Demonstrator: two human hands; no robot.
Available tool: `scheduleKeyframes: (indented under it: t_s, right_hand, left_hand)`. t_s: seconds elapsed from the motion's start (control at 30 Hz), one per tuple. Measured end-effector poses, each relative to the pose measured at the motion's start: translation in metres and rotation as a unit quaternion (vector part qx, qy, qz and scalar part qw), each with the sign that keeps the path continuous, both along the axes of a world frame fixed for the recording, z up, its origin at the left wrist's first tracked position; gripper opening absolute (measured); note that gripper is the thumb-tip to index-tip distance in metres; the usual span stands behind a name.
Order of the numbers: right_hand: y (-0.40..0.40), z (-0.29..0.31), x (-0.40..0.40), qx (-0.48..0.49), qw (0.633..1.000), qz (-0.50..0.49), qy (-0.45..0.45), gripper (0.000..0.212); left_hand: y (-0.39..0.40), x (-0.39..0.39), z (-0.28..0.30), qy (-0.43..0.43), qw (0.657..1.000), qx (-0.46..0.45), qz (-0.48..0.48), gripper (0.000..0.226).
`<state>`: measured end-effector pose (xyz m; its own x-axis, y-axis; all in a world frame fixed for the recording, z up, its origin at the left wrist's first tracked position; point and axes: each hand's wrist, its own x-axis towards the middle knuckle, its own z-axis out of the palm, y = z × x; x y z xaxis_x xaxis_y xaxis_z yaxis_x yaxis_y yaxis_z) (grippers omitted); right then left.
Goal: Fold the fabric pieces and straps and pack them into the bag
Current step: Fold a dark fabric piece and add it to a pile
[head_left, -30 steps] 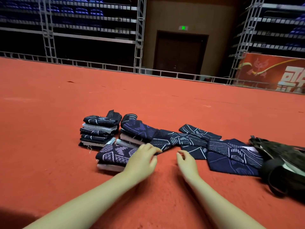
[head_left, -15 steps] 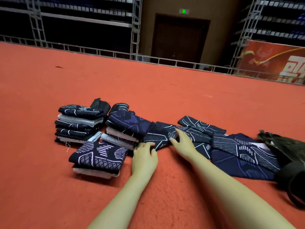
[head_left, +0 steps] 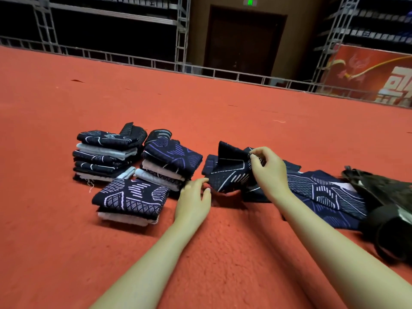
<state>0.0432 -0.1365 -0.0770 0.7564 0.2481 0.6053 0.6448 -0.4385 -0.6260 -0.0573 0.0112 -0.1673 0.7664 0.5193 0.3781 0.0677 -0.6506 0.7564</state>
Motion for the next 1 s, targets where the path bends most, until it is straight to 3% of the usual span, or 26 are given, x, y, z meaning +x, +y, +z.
scheduleKeyframes:
  t_s: [0.23,0.3,0.4,0.47,0.6,0.83,0.93,1.0]
  right_hand:
    - [-0.054,0.003,-0.018,-0.034,0.992,0.098,0.069,0.020]
    - [-0.058,-0.005,-0.021,-0.033,0.989,0.114,0.085,0.024]
    - [-0.060,-0.027,-0.021,0.034,0.991,0.095,0.086,0.021]
    - [-0.062,-0.045,-0.019,0.079,0.989,0.079,0.093,0.020]
    - [-0.066,-0.057,-0.011,0.038,0.994,0.073,0.074,0.019]
    - [-0.076,-0.053,-0.011,-0.089,0.996,0.010,0.018,0.002]
    - [-0.081,-0.051,-0.007,-0.052,0.995,-0.040,0.073,0.019]
    - [-0.085,-0.050,-0.007,0.016,0.987,-0.029,0.157,0.024]
  left_hand:
    - [-0.034,0.007,0.026,-0.091,0.994,-0.042,-0.032,0.041]
    - [-0.045,0.016,0.043,-0.105,0.988,-0.094,-0.062,0.043]
    - [-0.057,0.026,0.046,-0.066,0.979,-0.151,-0.122,0.039]
    - [-0.058,0.029,0.031,-0.044,0.979,-0.122,-0.155,0.031]
    - [-0.042,0.032,0.022,-0.008,0.978,-0.070,-0.195,0.023]
    - [-0.026,0.032,0.026,-0.076,0.982,-0.090,-0.149,0.018]
    - [-0.018,0.029,0.030,-0.093,0.985,-0.084,-0.118,0.018]
    - [-0.016,0.026,0.028,-0.101,0.986,-0.089,-0.102,0.018]
